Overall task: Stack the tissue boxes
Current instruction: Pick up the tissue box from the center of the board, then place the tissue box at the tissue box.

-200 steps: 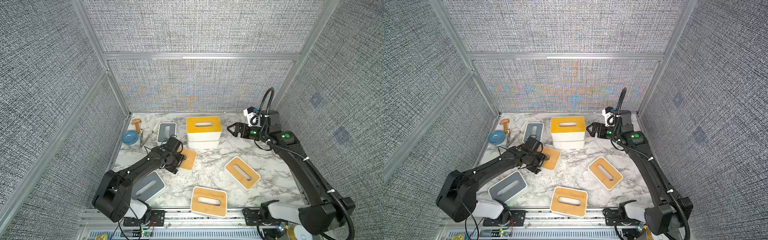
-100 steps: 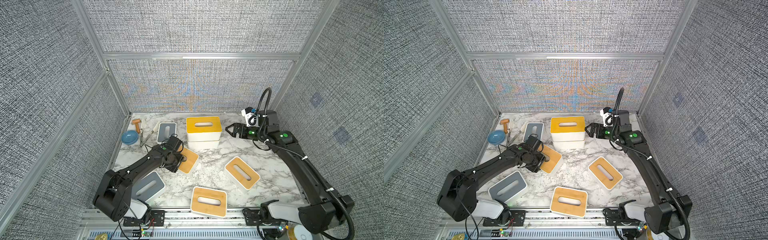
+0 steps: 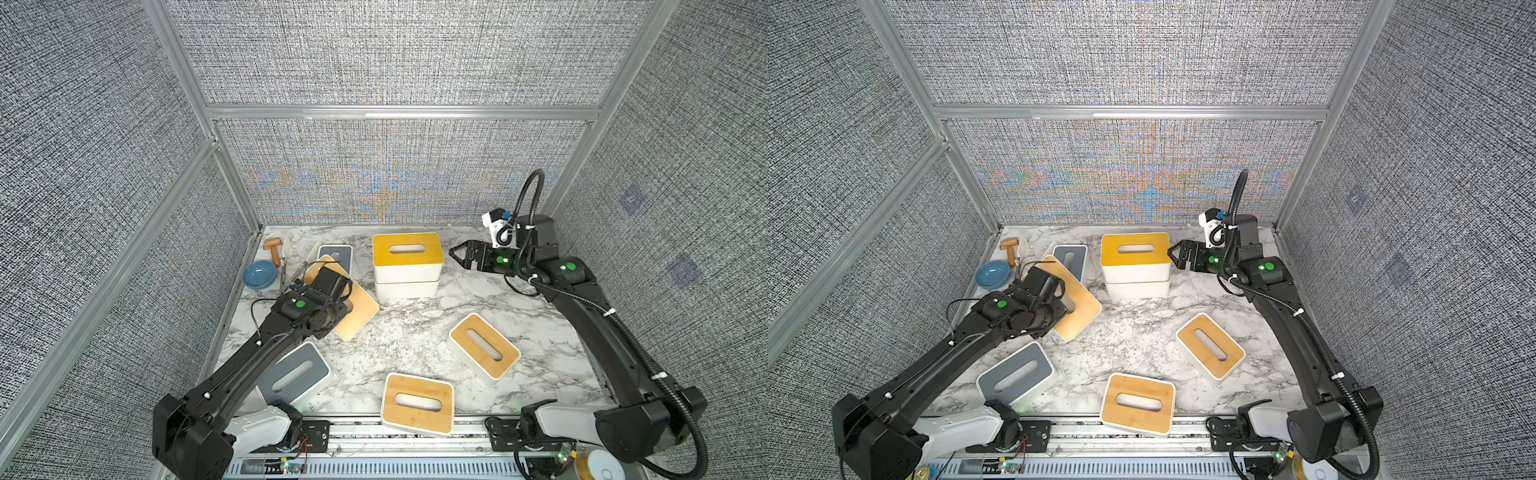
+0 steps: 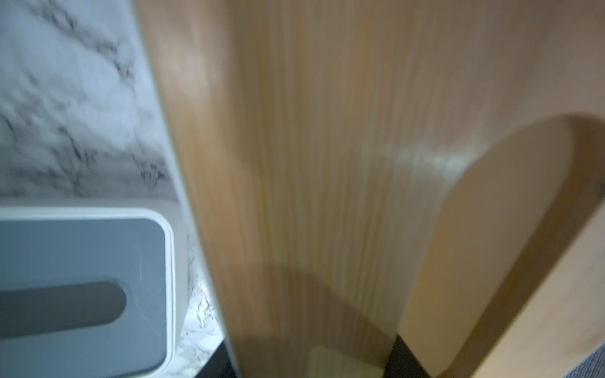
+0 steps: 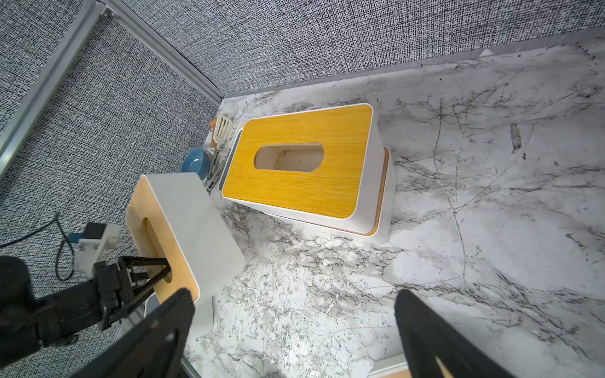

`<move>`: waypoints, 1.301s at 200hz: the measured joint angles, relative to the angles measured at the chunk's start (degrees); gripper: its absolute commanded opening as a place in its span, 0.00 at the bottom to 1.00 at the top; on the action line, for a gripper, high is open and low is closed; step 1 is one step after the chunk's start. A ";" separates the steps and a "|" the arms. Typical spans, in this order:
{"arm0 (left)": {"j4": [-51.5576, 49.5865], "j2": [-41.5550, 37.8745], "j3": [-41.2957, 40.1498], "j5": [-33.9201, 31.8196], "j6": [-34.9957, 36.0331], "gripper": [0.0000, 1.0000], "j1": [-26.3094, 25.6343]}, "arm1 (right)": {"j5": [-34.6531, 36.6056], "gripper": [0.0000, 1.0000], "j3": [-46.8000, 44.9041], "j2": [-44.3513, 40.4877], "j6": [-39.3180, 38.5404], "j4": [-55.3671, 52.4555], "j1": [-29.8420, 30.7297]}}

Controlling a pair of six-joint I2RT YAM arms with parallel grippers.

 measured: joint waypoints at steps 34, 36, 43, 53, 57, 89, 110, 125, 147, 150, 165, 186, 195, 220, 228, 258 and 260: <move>3.80 -1.51 6.16 -1.31 20.41 0.40 2.27 | 0.17 0.99 1.68 -0.33 0.26 0.09 0.00; 4.04 -1.51 6.43 -1.22 21.35 0.40 2.38 | 0.24 0.99 1.75 -0.39 0.26 0.09 0.00; 4.90 -1.29 7.93 -0.46 26.60 0.41 2.71 | 0.46 0.99 2.12 -0.66 0.26 0.11 -0.11; 5.97 -0.94 9.88 1.66 33.57 0.40 2.82 | 0.44 0.99 2.62 -1.01 0.26 0.09 -0.24; 6.47 -0.81 10.56 2.58 36.06 0.40 2.84 | 0.46 0.99 2.82 -1.14 0.26 0.09 -0.24; 7.98 0.68 15.26 13.49 57.20 0.40 2.84 | -0.74 0.99 4.90 -1.86 0.04 -0.61 -0.26; 6.60 2.78 18.69 19.12 67.45 0.40 2.86 | -3.08 0.99 6.95 -2.78 -0.74 -1.49 -0.26; 5.42 4.44 21.09 22.64 73.33 0.40 2.86 | -4.61 0.99 8.09 -3.61 -1.20 -2.51 -0.26; 3.43 7.74 24.87 26.62 79.41 0.39 2.86 | -7.32 0.99 9.70 -4.00 -1.51 -4.52 -0.26; 3.04 8.35 25.49 27.15 80.17 0.39 2.86 | -7.76 0.99 9.97 -3.93 -1.51 -4.87 -0.24; 2.05 10.36 27.23 29.20 82.66 0.39 2.86 | -9.84 0.99 11.08 -3.61 -1.53 -6.47 0.22; 1.29 12.04 28.72 31.87 84.30 0.38 2.84 | -12.98 0.99 11.82 -3.58 -1.55 -7.34 1.25; 1.29 12.66 29.24 32.61 84.89 0.38 2.73 | -14.43 0.99 12.09 -3.56 -1.55 -7.41 1.38; 0.85 14.16 30.36 33.70 85.13 0.38 2.23 | -16.76 0.99 13.44 -2.21 -1.55 -7.72 2.14; 0.66 14.47 30.60 33.86 85.31 0.38 1.97 | -17.16 0.99 14.12 -1.38 -1.60 -7.93 2.73; -0.48 14.75 31.19 34.38 85.77 0.38 1.46 | -16.96 0.99 16.83 1.22 -2.73 -9.77 4.81; -0.55 14.78 31.23 34.38 85.77 0.38 1.46 | -16.81 0.99 17.03 1.38 -2.89 -9.92 4.94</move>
